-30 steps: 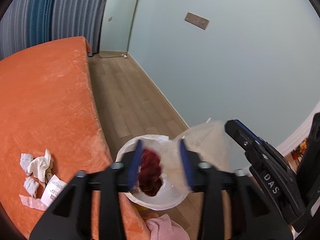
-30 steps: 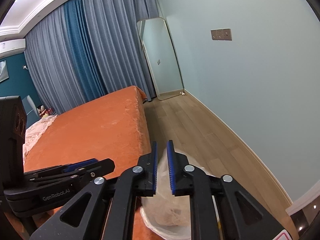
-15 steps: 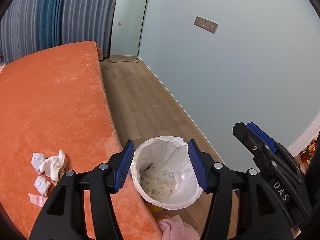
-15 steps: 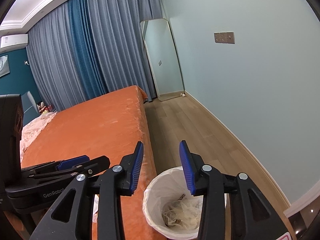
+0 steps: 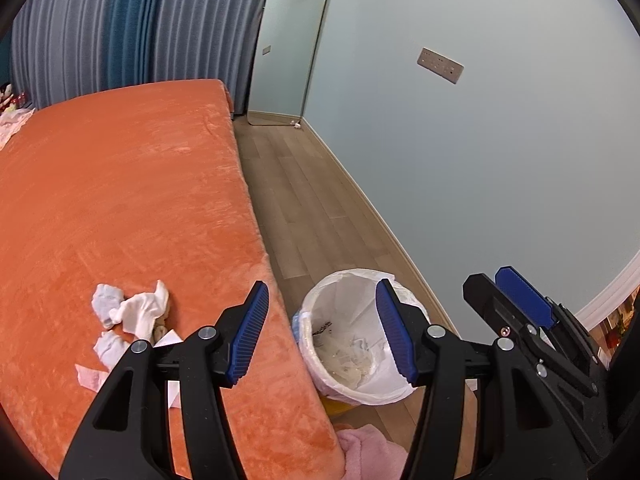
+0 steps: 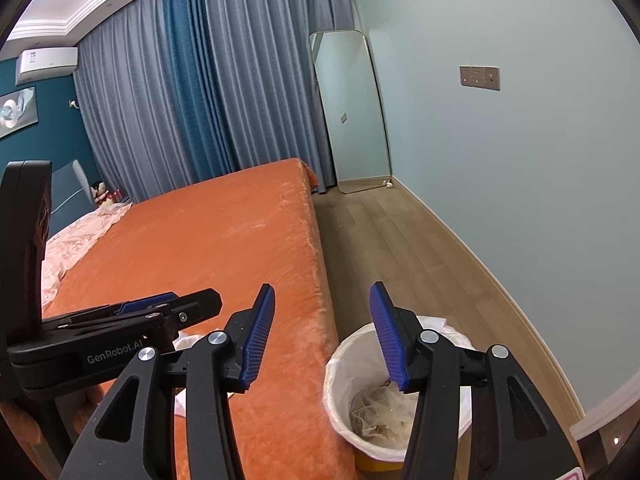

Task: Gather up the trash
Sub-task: 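Move both open tools back over the socks and card on the bed, then grasp the grey sock with the left tool while the right grasps the white hotel card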

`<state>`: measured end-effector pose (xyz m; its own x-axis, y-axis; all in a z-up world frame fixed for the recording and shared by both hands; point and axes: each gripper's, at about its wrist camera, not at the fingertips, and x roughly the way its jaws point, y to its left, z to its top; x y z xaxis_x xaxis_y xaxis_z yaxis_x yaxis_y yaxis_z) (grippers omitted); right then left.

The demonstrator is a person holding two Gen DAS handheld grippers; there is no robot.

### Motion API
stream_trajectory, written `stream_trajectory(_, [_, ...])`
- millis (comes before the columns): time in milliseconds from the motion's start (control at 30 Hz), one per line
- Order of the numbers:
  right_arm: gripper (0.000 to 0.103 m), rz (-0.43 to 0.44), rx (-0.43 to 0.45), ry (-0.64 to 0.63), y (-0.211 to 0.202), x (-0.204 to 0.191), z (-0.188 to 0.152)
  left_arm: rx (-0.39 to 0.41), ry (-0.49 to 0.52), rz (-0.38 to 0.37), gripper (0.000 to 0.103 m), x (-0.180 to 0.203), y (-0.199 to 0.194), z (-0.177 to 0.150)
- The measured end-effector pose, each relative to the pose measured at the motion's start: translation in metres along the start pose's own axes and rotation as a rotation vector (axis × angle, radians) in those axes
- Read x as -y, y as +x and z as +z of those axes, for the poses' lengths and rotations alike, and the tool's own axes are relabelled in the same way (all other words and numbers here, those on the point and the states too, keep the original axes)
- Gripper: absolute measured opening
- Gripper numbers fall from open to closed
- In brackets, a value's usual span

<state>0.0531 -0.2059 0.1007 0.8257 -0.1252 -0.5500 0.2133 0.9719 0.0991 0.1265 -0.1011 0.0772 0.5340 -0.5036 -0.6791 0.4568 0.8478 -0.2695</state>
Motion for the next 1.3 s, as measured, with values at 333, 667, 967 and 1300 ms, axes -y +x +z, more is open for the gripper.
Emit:
stream_trajectory(333, [0.056, 0.056, -0.056, -0.063, 0.015, -0.051, -0.023, 0.006, -0.064, 0.093, 0.058, -0.058, -0.02, -0.026])
stream_trajectory(667, [0.068, 0.082, -0.13, -0.106, 0.038, -0.098, -0.055, -0.034, -0.172, 0.23, 0.068, -0.145, -0.027, -0.064])
stream_trajectory(967, [0.077, 0.066, -0.204, -0.157, 0.065, -0.136, -0.095, -0.087, -0.244, 0.342, 0.073, -0.208, -0.027, -0.104])
stream_trajectory(1300, [0.084, 0.01, -0.26, -0.194, 0.102, -0.17, -0.151, -0.136, -0.302, 0.403, 0.082, -0.256, -0.014, -0.141])
